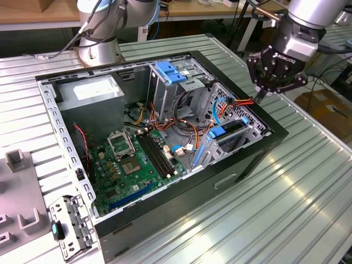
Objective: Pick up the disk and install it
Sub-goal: 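Insert the first disk wire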
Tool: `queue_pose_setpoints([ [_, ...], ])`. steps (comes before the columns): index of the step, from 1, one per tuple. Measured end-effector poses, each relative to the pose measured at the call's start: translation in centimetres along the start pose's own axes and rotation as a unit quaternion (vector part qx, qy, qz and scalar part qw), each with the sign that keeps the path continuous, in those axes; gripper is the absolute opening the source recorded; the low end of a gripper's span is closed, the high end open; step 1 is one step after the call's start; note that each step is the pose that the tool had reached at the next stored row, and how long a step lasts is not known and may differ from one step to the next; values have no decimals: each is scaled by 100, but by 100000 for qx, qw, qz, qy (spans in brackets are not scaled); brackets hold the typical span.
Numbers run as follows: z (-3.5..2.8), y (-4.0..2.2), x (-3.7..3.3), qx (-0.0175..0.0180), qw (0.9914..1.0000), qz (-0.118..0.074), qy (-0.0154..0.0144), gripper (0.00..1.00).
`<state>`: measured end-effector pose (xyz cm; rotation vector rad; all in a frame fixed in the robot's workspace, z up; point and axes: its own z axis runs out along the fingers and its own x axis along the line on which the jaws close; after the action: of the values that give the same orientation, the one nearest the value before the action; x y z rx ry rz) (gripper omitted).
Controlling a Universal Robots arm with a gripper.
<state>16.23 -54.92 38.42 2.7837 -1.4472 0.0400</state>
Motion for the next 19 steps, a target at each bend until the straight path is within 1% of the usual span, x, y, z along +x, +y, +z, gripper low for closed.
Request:
queue_pose_setpoints([
  [3,4,-9,-7,67,99972,-2381,-33,11],
  [6,6,-81,-53,72,99951,-3136,-20,11],
  [7,7,-89,-58,79,99944,-3358,-20,11],
  [9,17,-111,-66,111,99901,-4458,-39,11],
  [11,23,-129,-60,133,99836,-5721,-34,24],
  [13,30,-138,-54,167,99752,-7042,-49,24],
  [14,33,-138,-54,188,99690,-7870,-56,24],
  [16,42,-139,-54,238,99532,-9665,-78,24],
  [17,47,-139,-54,262,99405,-10891,-84,24],
  [18,57,-139,-54,297,99253,-12192,-97,24],
  [19,63,-139,-54,313,99132,-13141,-92,25],
])
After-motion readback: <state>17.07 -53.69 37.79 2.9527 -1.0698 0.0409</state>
